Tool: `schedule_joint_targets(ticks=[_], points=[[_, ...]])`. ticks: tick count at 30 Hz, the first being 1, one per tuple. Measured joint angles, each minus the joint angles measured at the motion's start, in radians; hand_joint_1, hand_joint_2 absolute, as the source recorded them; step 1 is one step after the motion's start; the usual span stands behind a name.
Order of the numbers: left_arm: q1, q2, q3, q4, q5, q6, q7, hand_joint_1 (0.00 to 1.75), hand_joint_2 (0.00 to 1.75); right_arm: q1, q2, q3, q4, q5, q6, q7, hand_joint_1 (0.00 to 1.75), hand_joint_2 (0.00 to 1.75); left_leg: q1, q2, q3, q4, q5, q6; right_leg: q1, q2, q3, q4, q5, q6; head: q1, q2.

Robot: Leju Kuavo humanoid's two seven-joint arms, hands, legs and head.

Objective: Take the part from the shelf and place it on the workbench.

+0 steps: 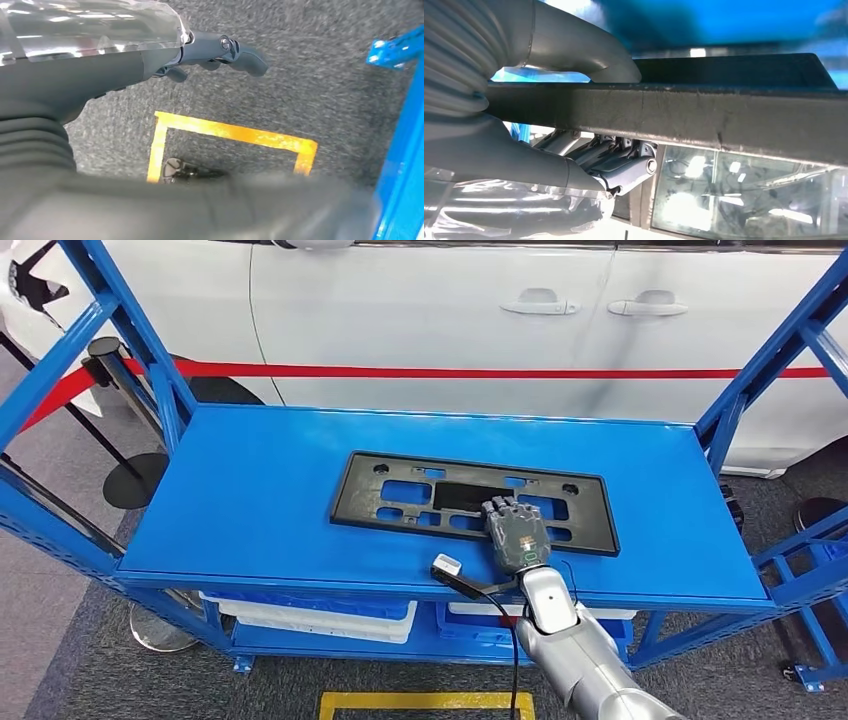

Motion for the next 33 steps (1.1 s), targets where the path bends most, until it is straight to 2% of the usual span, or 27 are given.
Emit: schedule_joint_targets(ticks=[2,4,5,7,9,10,11,12,14,16,18,19,20,22,24,27,29,30,31,33], points=[[0.000,0.000,0.000,0.000,-0.003,0.015,0.000,0.00,1.75,-0.002,0.001,-0.005,-0.001,-0.017,0.000,-0.016,1.75,1.75,-0.001,0.000,-0.001,-0.002,0.000,-0.011,0.006,0.001,0.012,-0.030,-0.001,-0.008,-0.001,0.000],[0.000,0.001,0.000,0.000,-0.006,0.023,0.010,0.00,1.75,-0.002,0.004,-0.014,-0.003,-0.052,0.000,-0.049,1.75,1.75,-0.001,0.000,0.001,-0.005,-0.002,-0.023,0.003,0.002,0.015,-0.039,0.003,-0.019,-0.001,0.000],[0.000,0.002,0.001,0.000,-0.005,0.020,0.017,0.00,1.75,-0.003,0.008,-0.021,-0.004,-0.086,0.001,-0.078,1.75,1.75,-0.001,0.001,-0.003,0.007,-0.012,-0.028,0.001,0.001,0.018,-0.045,0.006,-0.026,-0.002,0.000],[0.000,0.004,0.008,0.000,0.006,-0.006,0.035,0.00,1.75,-0.005,0.020,-0.040,-0.007,-0.207,0.015,-0.196,1.75,1.75,0.000,0.001,-0.039,0.092,-0.065,-0.033,-0.002,-0.001,0.024,-0.055,0.010,-0.037,-0.004,0.000],[0.002,0.006,0.022,0.000,0.028,-0.047,0.057,0.00,1.75,-0.002,0.031,-0.056,-0.032,-0.385,0.053,-0.378,1.75,1.75,0.001,0.001,-0.101,0.227,-0.126,-0.036,0.001,0.000,0.025,-0.054,0.009,-0.042,-0.005,0.000],[0.003,0.006,0.029,0.000,0.037,-0.062,0.067,0.00,1.75,0.002,0.036,-0.061,-0.055,-0.464,0.076,-0.456,1.75,1.75,0.002,0.001,-0.121,0.269,-0.135,-0.037,0.002,0.002,0.025,-0.052,0.007,-0.043,-0.005,0.000],[0.004,0.008,0.037,0.000,0.044,-0.073,0.073,0.00,1.75,0.007,0.041,-0.063,-0.080,-0.521,0.095,-0.504,1.75,1.75,0.002,0.002,-0.123,0.274,-0.124,-0.038,0.003,0.003,0.026,-0.051,0.006,-0.044,-0.005,0.000],[0.005,0.010,0.043,0.000,0.048,-0.078,0.076,0.00,1.75,0.010,0.045,-0.063,-0.102,-0.556,0.109,-0.526,1.75,1.75,0.002,0.002,-0.107,0.241,-0.097,-0.038,0.003,0.005,0.028,-0.048,0.004,-0.043,-0.005,0.000],[0.003,0.014,0.053,0.000,0.056,-0.094,0.073,0.00,1.75,0.018,0.050,-0.064,-0.143,-0.623,0.144,-0.559,1.75,1.75,0.002,0.002,-0.041,0.105,-0.033,-0.036,0.005,0.007,0.028,-0.037,-0.004,-0.036,-0.005,0.000],[0.002,0.017,0.064,0.000,0.066,-0.113,0.054,0.00,1.75,0.040,0.047,-0.062,-0.212,-0.796,0.220,-0.654,1.75,1.75,0.001,0.000,-0.003,0.021,-0.008,-0.028,0.009,0.008,0.023,-0.024,-0.010,-0.026,-0.004,0.000],[0.003,0.019,0.074,0.000,0.068,-0.110,0.021,0.00,1.75,0.075,0.037,-0.044,-0.327,-1.051,0.340,-0.737,1.75,1.75,-0.002,-0.001,-0.004,0.016,-0.009,-0.018,0.010,0.009,0.019,-0.022,-0.011,-0.019,-0.003,0.000],[0.004,0.020,0.076,0.000,0.064,-0.098,-0.001,0.00,1.75,0.095,0.029,-0.027,-0.402,-1.190,0.425,-0.753,1.75,1.75,-0.002,-0.001,-0.004,0.014,-0.007,-0.012,0.008,0.009,0.019,-0.020,-0.013,-0.015,-0.004,0.000],[0.003,0.020,0.078,0.000,0.057,-0.083,-0.023,0.00,1.75,0.116,0.020,-0.009,-0.482,-1.322,0.525,-0.758,1.75,1.75,-0.001,-0.001,-0.004,0.011,-0.005,-0.007,0.006,0.008,0.015,-0.010,-0.023,-0.010,-0.002,0.000],[0.002,0.020,0.078,0.000,0.040,-0.060,-0.050,0.00,1.75,0.148,0.006,0.016,-0.619,-1.528,0.714,-0.762,1.75,1.75,0.003,0.000,-0.005,0.007,-0.001,0.003,0.004,0.006,-0.006,0.038,-0.061,-0.002,0.002,0.000],[0.002,0.020,0.078,0.000,0.031,-0.053,-0.053,0.00,1.75,0.159,0.004,0.021,-0.668,-1.592,0.786,-0.764,1.75,1.75,0.003,0.000,-0.006,0.007,0.000,0.006,0.004,0.005,-0.022,0.073,-0.085,0.002,0.004,0.000],[0.002,0.020,0.078,0.000,0.031,-0.053,-0.053,0.00,1.75,0.159,0.004,0.022,-0.671,-1.596,0.791,-0.764,1.75,1.75,0.003,0.000,-0.006,0.007,0.000,0.006,0.003,0.005,-0.025,0.079,-0.088,0.002,0.004,0.000],[0.002,0.021,0.078,0.000,0.025,-0.047,-0.052,0.00,1.75,0.166,0.002,0.026,-0.716,-1.639,0.850,-0.767,1.75,1.75,0.002,0.002,-0.007,0.007,-0.001,0.007,0.002,0.004,-0.054,0.142,-0.118,0.005,0.004,0.000],[0.002,0.021,0.078,0.000,0.021,-0.044,-0.052,0.00,1.75,0.175,0.000,0.031,-0.760,-1.673,0.892,-0.769,1.75,1.75,0.002,0.003,-0.007,0.007,-0.001,0.007,0.002,0.004,-0.079,0.195,-0.136,0.007,0.004,0.000],[0.002,0.021,0.078,0.000,0.019,-0.049,-0.054,0.00,1.75,0.186,-0.003,0.038,-0.815,-1.730,0.967,-0.769,1.75,1.75,0.002,0.002,-0.006,0.007,-0.002,0.007,0.001,0.003,-0.087,0.210,-0.128,0.007,0.004,0.000],[0.001,0.019,0.078,0.001,0.018,-0.071,-0.061,0.00,1.75,0.205,-0.012,0.059,-0.918,-1.916,1.188,-0.720,1.75,1.75,0.001,0.000,-0.005,0.006,-0.003,-0.003,0.008,0.002,-0.038,0.097,-0.063,-0.009,0.004,0.000]])
